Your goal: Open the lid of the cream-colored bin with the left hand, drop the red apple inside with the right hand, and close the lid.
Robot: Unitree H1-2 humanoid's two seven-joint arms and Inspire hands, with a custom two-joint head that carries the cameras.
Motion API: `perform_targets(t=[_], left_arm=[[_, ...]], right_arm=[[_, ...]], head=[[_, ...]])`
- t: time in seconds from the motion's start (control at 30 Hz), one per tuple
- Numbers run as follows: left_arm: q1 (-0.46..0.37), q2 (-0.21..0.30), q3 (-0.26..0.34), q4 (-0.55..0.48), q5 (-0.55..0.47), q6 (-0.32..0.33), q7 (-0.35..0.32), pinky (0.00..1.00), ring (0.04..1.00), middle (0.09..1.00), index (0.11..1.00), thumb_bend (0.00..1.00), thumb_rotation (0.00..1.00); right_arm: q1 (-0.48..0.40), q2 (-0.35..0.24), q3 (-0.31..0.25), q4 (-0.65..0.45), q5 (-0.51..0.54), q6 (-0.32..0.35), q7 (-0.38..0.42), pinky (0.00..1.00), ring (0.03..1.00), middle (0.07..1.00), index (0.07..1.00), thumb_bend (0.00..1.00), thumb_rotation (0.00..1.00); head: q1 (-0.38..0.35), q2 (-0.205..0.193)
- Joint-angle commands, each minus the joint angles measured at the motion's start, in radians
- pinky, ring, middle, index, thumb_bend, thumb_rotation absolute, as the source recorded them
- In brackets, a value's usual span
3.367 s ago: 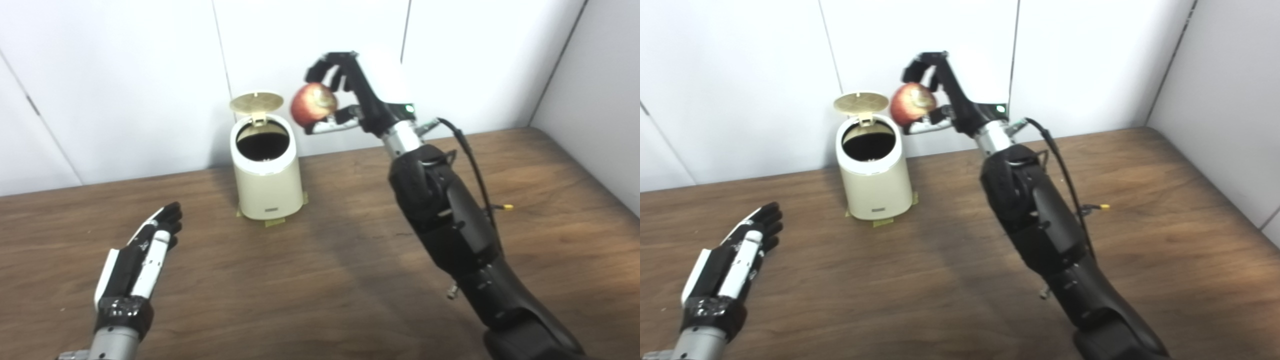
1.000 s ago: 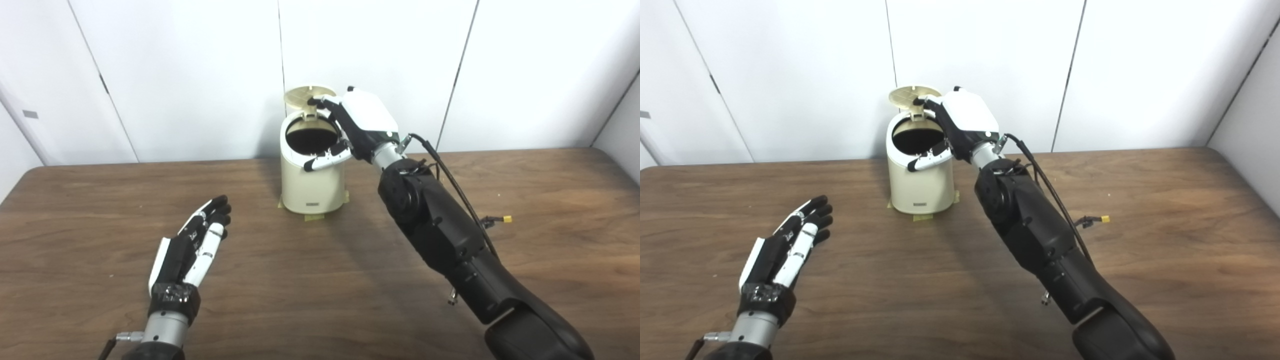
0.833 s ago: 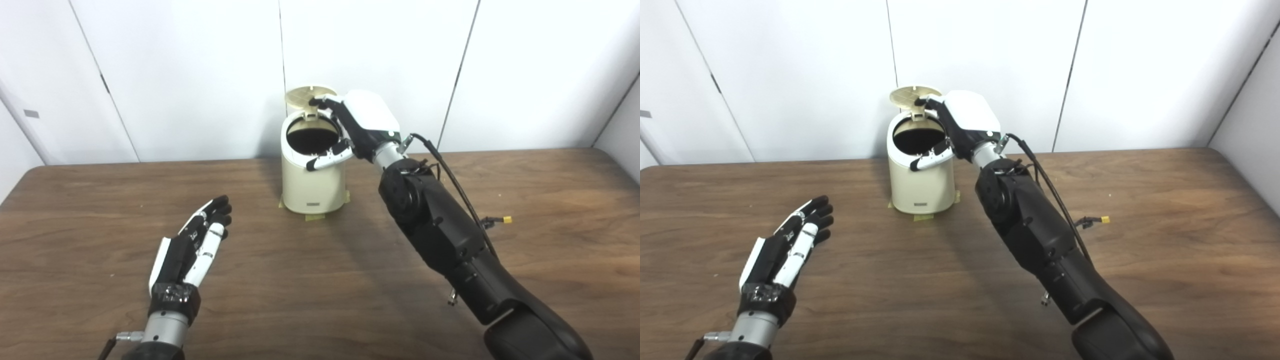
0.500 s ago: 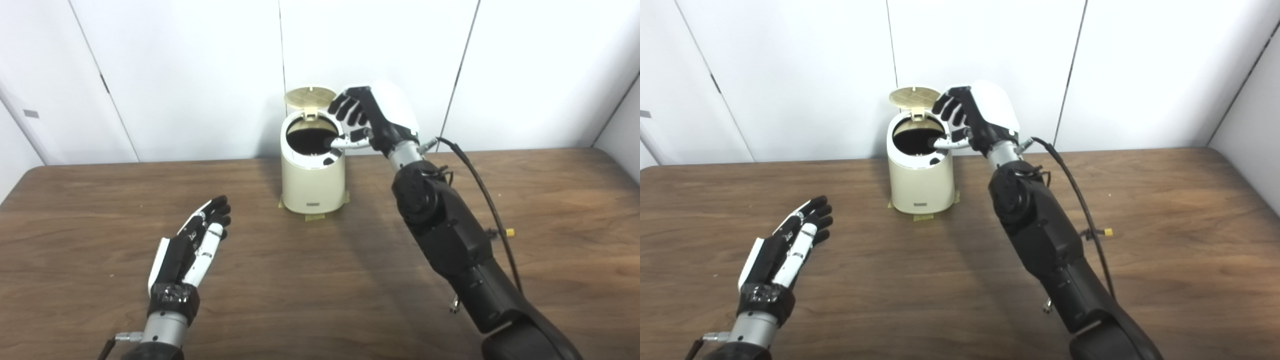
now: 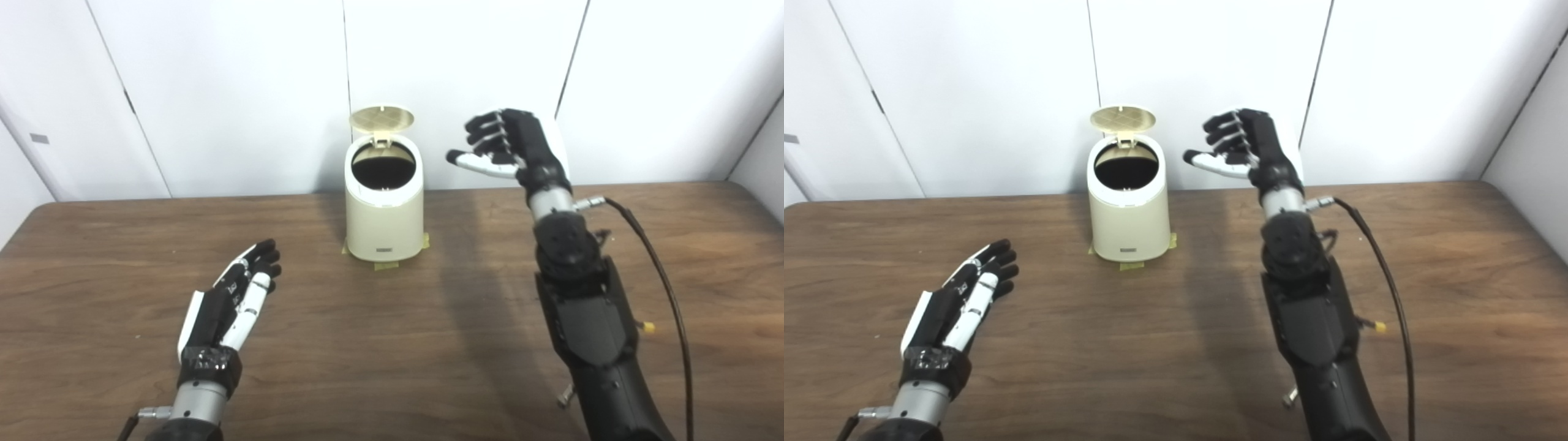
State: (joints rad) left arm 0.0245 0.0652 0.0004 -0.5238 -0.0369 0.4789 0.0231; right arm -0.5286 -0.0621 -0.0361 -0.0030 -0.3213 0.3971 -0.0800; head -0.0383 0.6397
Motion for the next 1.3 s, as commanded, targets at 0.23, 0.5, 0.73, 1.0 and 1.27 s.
perform_targets(t=[0.23,0.5,0.73,1.0,1.27], left_arm=[[-0.07,0.03,0.036,0.011,-0.018,-0.01,-0.013,0.87,0.863,0.877,0.868,0.28,0.65],[-0.193,0.107,0.049,0.077,0.013,-0.009,-0.029,0.87,0.861,0.873,0.88,0.29,0.73],[-0.404,0.178,0.032,0.162,0.03,-0.009,-0.074,0.86,0.885,0.887,0.894,0.37,0.75],[-0.647,0.168,0.008,0.344,0.026,-0.009,-0.096,0.86,0.903,0.901,0.897,0.38,0.73],[-0.803,0.191,-0.067,0.497,0.097,-0.01,-0.169,0.87,0.903,0.904,0.888,0.38,0.73]], right_arm=[[0.155,0.009,-0.049,-0.196,0.291,0.059,0.156,0.74,0.814,0.808,0.774,0.53,0.55],[0.272,0.054,-0.062,-0.281,0.385,0.069,0.131,0.92,0.968,0.971,0.913,0.6,0.95],[0.353,0.074,-0.038,-0.313,0.376,-0.003,0.113,0.97,0.985,0.983,0.948,0.6,1.0],[0.402,0.078,-0.014,-0.311,0.371,-0.059,0.103,0.98,0.987,0.973,0.953,0.58,1.0],[0.417,0.081,-0.009,-0.312,0.37,-0.065,0.091,0.96,0.976,0.96,0.933,0.59,1.0]], head=[[0.011,-0.007],[0.026,-0.03],[0.046,-0.042],[0.053,-0.053],[0.044,-0.061]])
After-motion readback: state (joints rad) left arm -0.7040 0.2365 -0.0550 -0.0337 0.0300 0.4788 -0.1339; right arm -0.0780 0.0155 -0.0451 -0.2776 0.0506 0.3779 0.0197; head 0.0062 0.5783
